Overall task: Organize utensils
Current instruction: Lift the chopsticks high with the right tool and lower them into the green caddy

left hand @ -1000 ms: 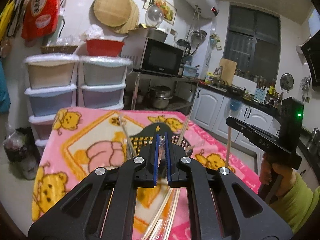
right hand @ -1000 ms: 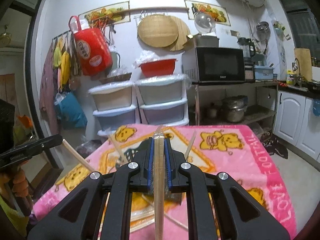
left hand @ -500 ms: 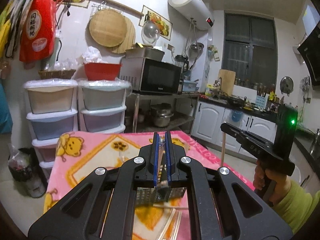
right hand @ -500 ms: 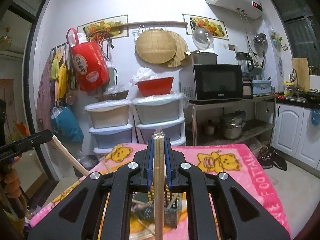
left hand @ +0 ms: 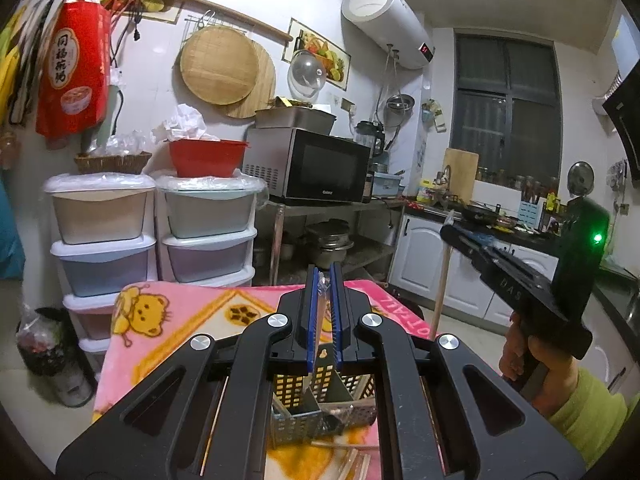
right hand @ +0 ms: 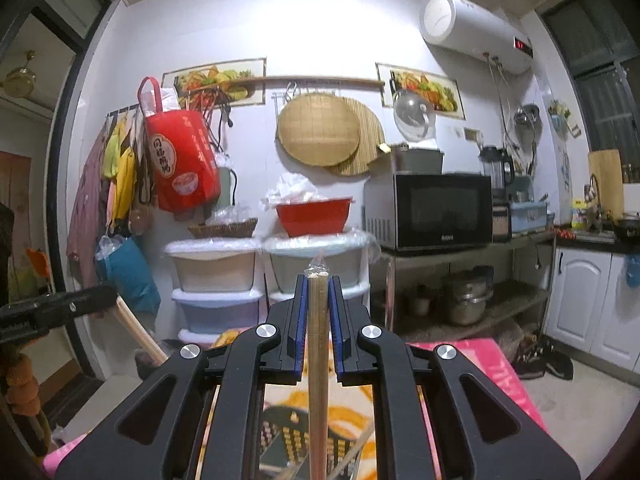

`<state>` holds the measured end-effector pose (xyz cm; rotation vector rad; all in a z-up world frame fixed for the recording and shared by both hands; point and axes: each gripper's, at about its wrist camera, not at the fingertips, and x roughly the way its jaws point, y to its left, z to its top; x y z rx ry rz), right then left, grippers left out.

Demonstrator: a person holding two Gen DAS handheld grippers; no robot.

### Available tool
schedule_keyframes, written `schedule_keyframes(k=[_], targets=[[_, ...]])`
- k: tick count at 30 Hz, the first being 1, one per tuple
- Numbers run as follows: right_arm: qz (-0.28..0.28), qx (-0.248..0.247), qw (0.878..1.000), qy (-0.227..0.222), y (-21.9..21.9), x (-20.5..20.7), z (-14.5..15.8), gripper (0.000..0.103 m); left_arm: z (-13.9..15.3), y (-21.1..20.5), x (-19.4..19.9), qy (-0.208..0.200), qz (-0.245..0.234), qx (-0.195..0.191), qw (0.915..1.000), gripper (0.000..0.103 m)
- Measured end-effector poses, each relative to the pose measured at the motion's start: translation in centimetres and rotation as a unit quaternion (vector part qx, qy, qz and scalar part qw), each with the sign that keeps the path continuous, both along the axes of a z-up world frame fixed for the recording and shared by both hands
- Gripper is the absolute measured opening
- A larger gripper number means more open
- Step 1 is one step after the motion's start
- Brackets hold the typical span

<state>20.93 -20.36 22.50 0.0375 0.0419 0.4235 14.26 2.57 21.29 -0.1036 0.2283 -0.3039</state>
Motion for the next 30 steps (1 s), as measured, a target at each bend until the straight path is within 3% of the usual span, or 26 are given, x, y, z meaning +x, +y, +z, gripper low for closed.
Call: schedule_keyframes(k=[14, 30], targets=[[-0.007, 0.014, 1.000, -0.023, 0.1, 3.2, -0.5, 0.010, -2.3, 0.0, 3.4, 0.031, 0.011, -0.013, 0.9994, 0.003], [-0.014, 0.024, 1.000, 0.004, 0.6, 4.9, -5.2, 0.010, -5.3, -0.5, 5.2, 0.054, 0.004, -0.012, 0.9985, 0.004]])
